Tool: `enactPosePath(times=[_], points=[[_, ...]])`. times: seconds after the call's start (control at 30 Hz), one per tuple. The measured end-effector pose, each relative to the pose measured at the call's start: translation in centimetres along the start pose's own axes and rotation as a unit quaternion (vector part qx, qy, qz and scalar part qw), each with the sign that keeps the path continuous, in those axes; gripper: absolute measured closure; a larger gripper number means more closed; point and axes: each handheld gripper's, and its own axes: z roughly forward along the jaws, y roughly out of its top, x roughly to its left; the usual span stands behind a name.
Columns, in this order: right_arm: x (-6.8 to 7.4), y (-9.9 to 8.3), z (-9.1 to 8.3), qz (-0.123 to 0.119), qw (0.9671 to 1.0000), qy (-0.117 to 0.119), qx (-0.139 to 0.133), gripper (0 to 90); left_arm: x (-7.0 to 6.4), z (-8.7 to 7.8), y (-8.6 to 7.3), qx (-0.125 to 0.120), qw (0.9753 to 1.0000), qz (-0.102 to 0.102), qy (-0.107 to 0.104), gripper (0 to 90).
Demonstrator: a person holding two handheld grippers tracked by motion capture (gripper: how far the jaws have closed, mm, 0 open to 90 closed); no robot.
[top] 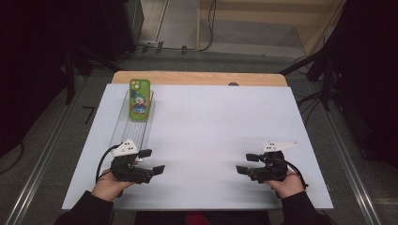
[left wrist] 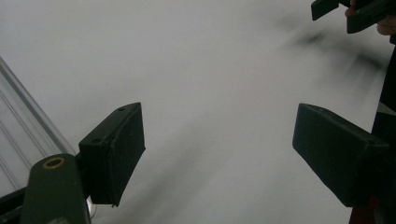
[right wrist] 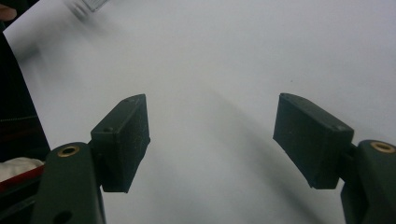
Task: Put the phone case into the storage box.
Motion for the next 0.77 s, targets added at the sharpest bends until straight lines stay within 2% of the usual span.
enactPosePath(times=[0.1,0.27,0.77], points=[[0.00,-0.03,0.03,-0.001,1.0000,0.000,0.000,25.1,0.15,-0.11,-0.23,-0.005,1.0000,-0.006,-0.001,18.5],[-0.05,-0.03,0.04,0.000,1.0000,0.001,0.000,25.1,0.19,-0.12,-0.44,-0.001,1.0000,0.000,-0.002,18.6],[-0.08,-0.14,0.10,-0.002,1.0000,0.005,0.004,25.1,0.25,-0.17,-0.53,-0.007,1.0000,0.001,-0.005,18.6]])
